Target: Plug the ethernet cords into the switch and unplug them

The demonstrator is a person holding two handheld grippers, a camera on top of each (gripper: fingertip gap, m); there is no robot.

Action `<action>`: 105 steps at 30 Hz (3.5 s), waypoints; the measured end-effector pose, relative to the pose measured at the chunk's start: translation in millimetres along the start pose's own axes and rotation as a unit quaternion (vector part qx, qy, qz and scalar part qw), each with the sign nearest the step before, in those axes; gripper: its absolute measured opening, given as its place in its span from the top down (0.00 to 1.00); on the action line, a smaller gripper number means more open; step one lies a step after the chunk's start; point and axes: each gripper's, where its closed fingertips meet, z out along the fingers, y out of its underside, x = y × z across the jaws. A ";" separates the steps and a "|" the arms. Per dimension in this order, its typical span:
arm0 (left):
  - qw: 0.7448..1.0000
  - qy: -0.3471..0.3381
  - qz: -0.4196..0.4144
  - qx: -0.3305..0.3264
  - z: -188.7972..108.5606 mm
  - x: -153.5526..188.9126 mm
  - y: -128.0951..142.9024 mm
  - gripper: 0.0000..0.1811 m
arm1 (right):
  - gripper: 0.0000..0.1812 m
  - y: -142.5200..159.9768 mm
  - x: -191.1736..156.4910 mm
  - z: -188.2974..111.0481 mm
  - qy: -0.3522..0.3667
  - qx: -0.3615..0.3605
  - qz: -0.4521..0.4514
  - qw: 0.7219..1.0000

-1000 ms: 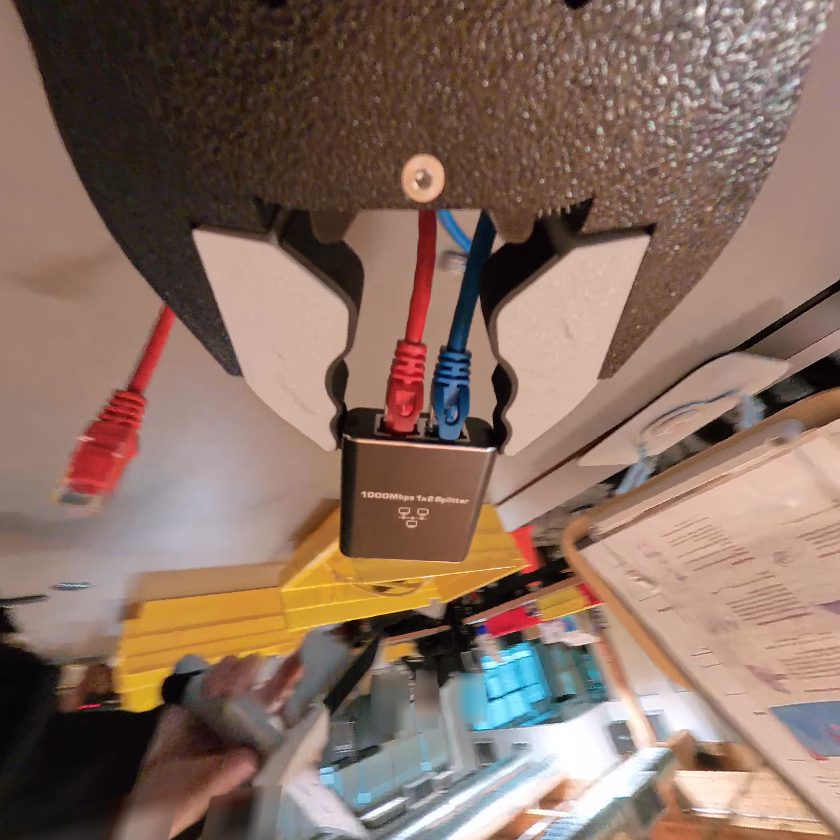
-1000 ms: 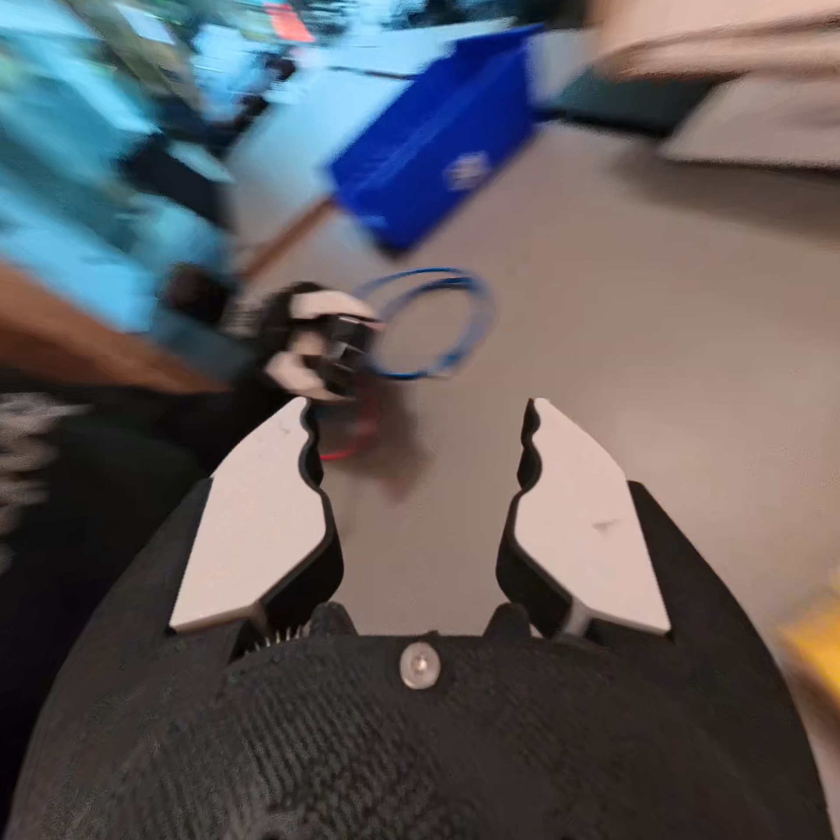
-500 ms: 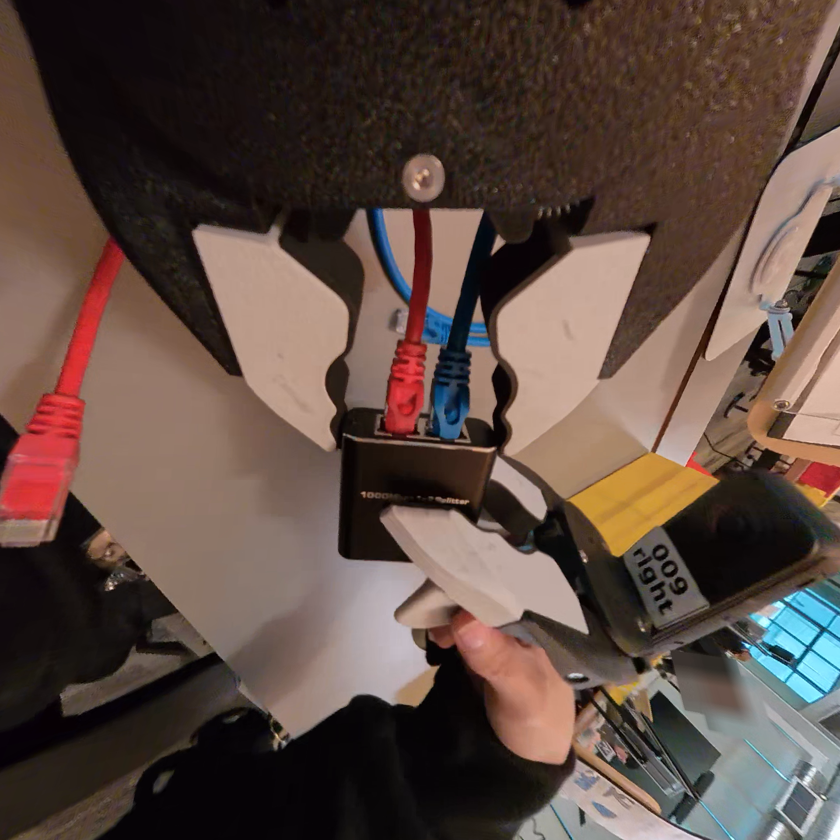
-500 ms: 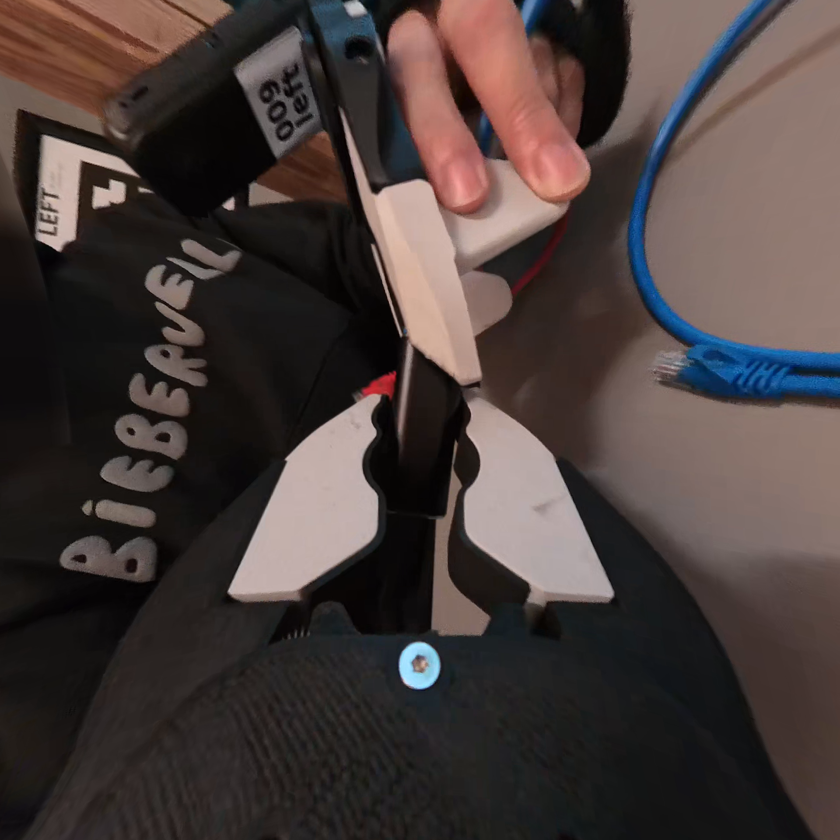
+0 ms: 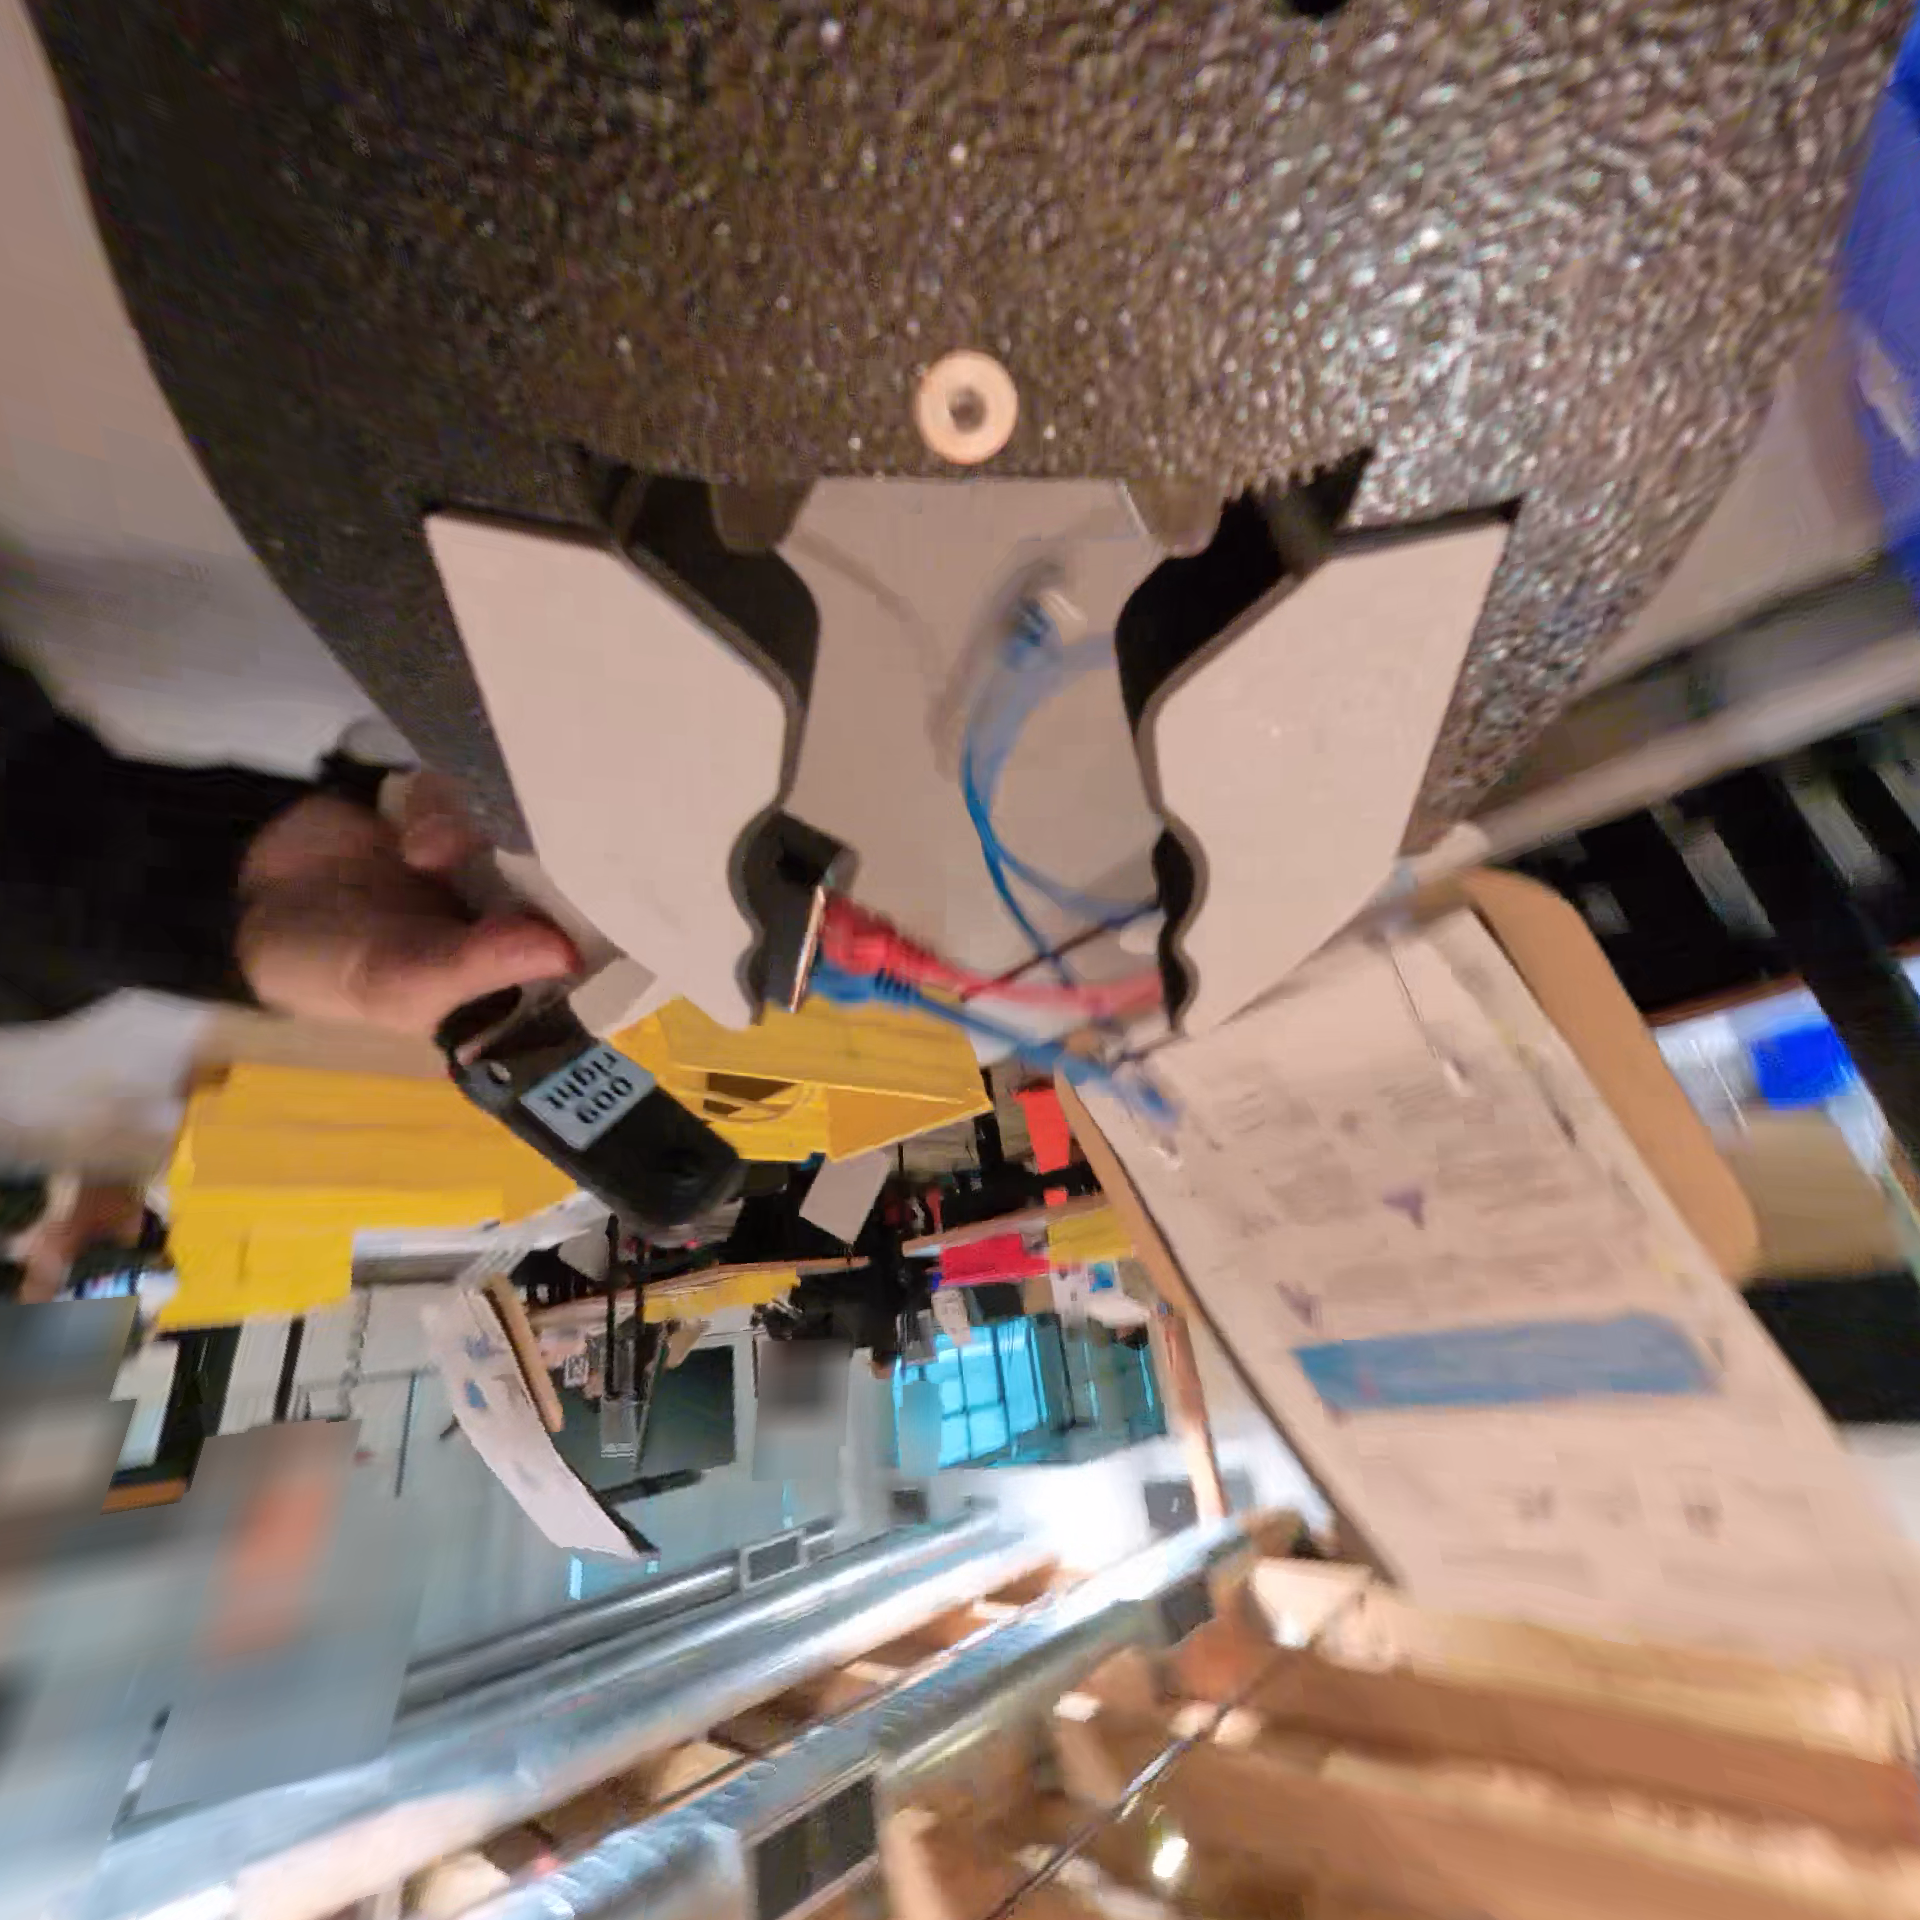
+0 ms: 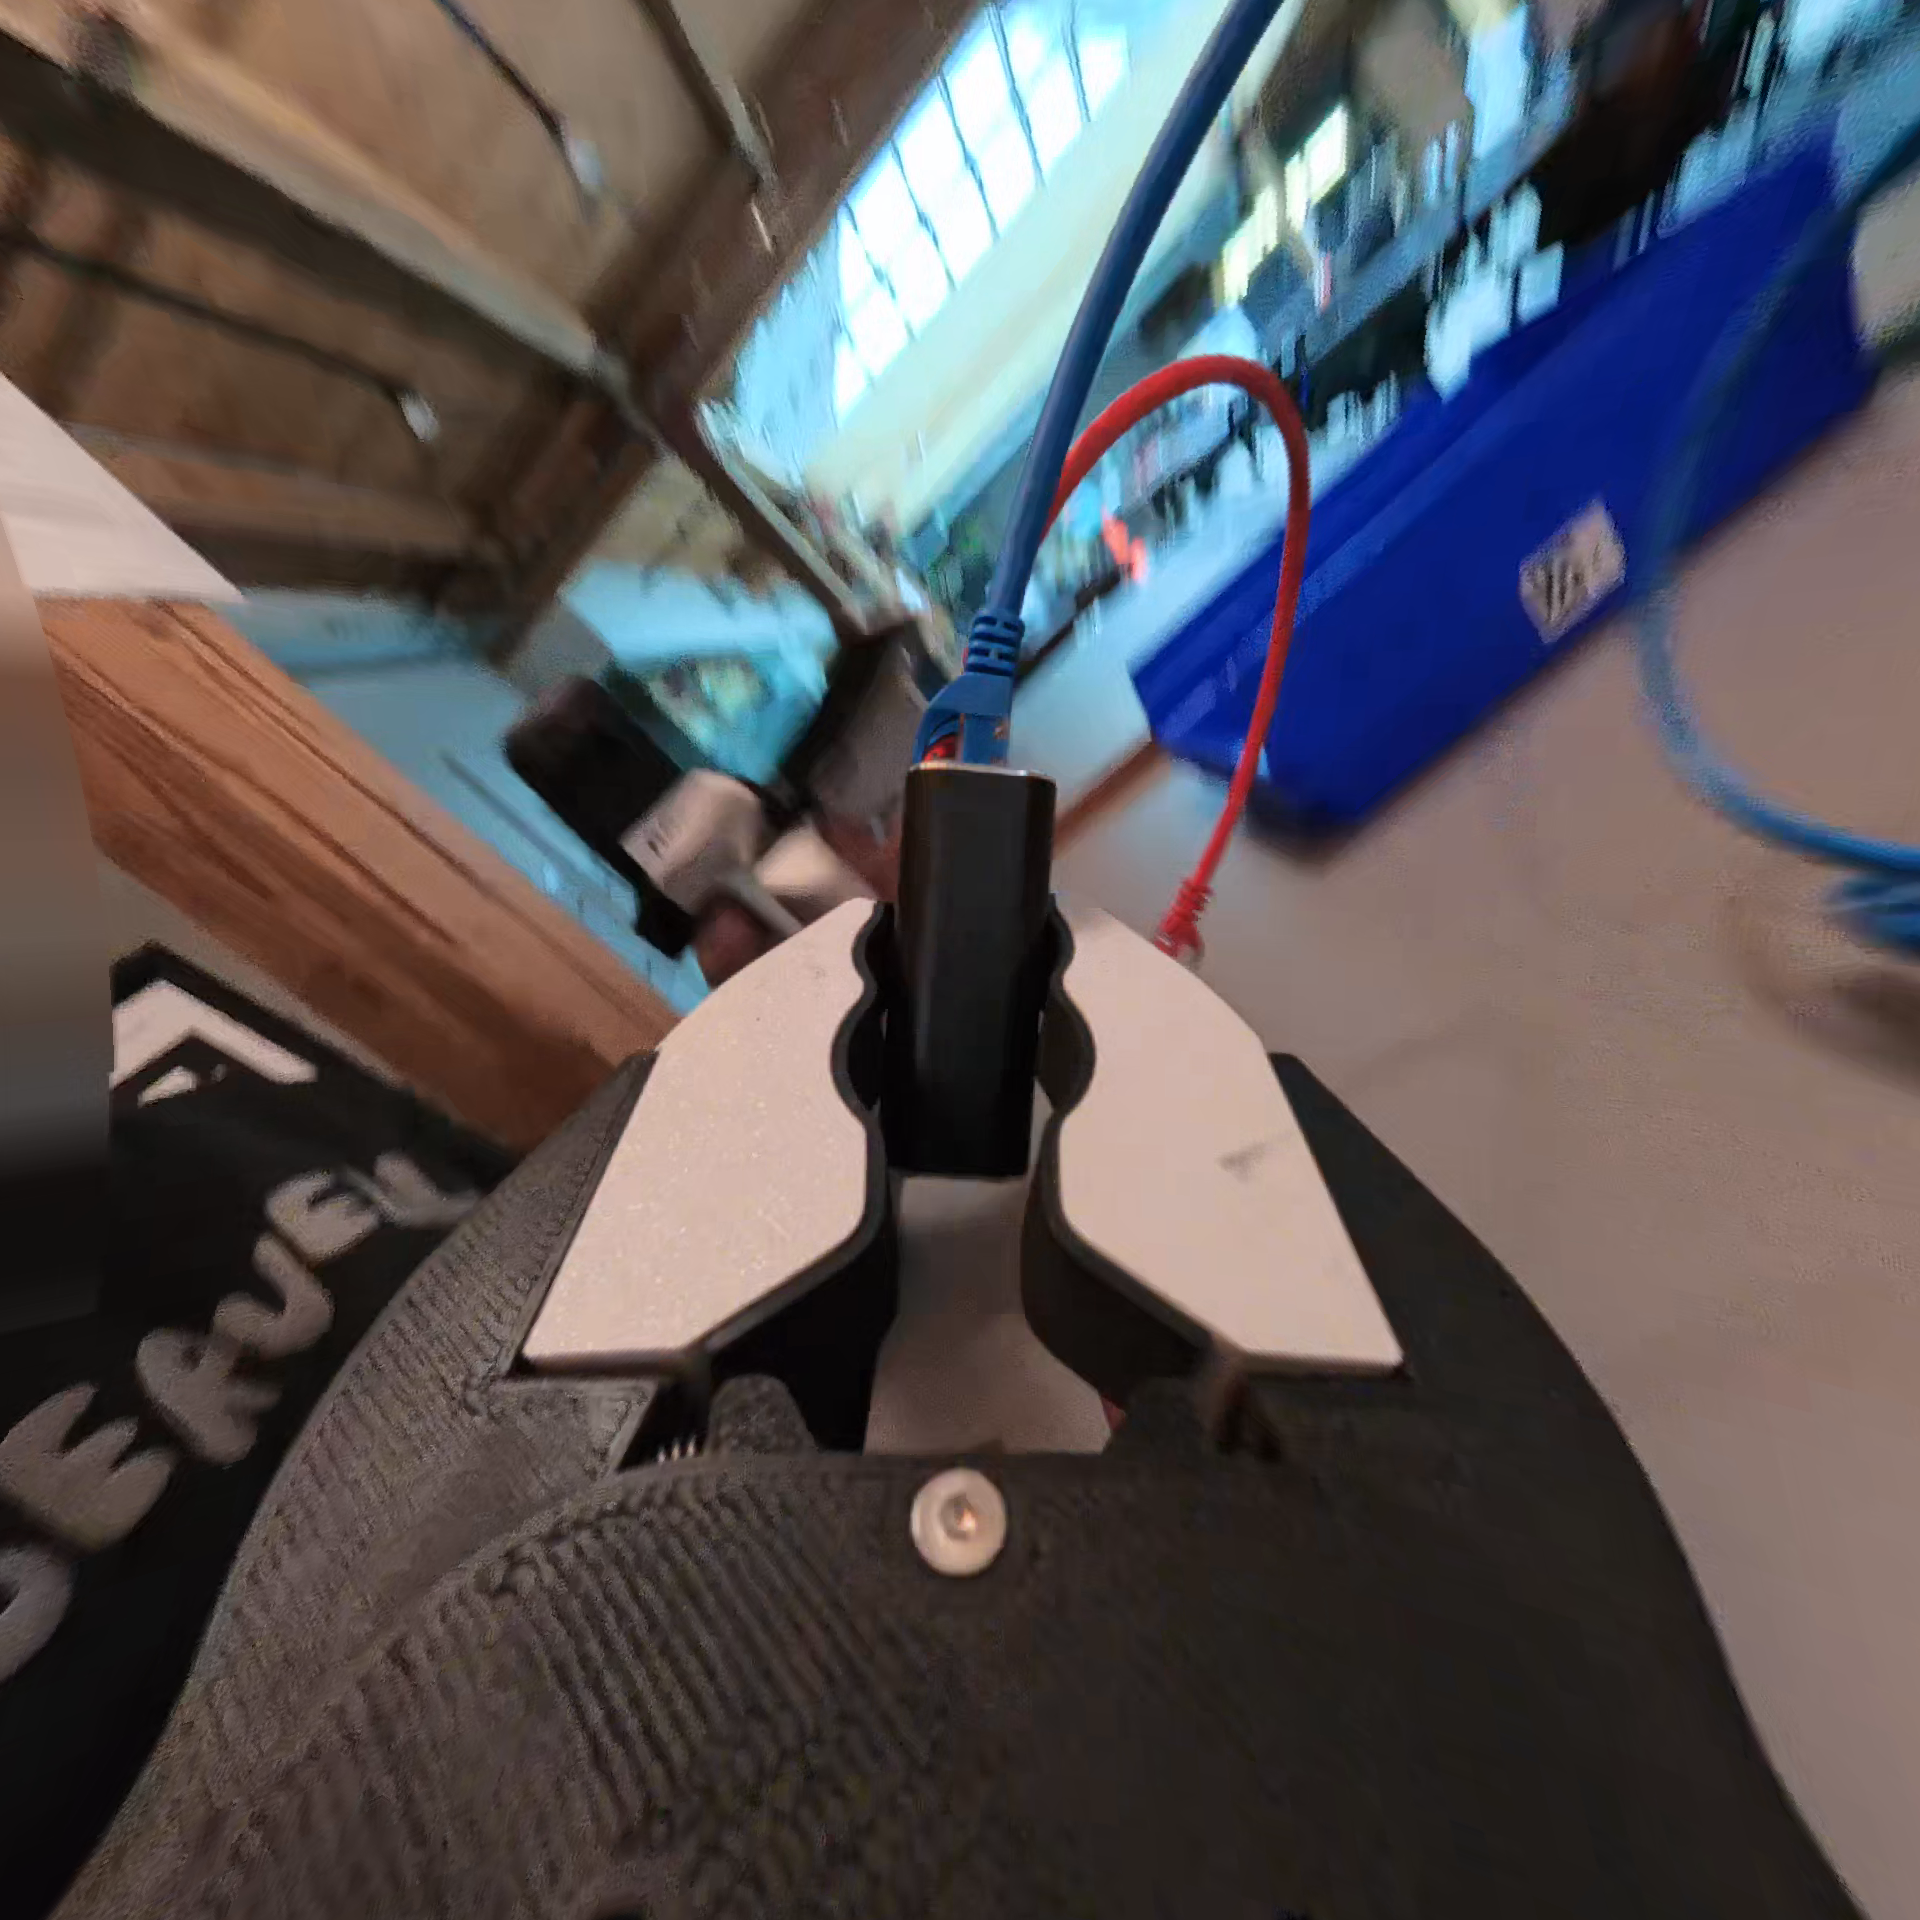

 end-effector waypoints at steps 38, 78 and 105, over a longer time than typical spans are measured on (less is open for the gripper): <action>0.812 0.415 -0.390 -0.129 -8.6 82.4 74.4 0.87 | 0.86 48.6 -15.4 -17.2 -0.001 -0.116 -0.051 0.992; 0.990 0.131 0.057 0.003 21.7 58.0 62.1 0.62 | 0.85 36.8 -16.3 6.2 0.070 0.066 0.073 0.993; 0.986 0.150 0.078 -0.001 22.6 67.2 65.8 0.57 | 0.83 45.5 -20.8 8.3 0.029 0.036 0.098 0.994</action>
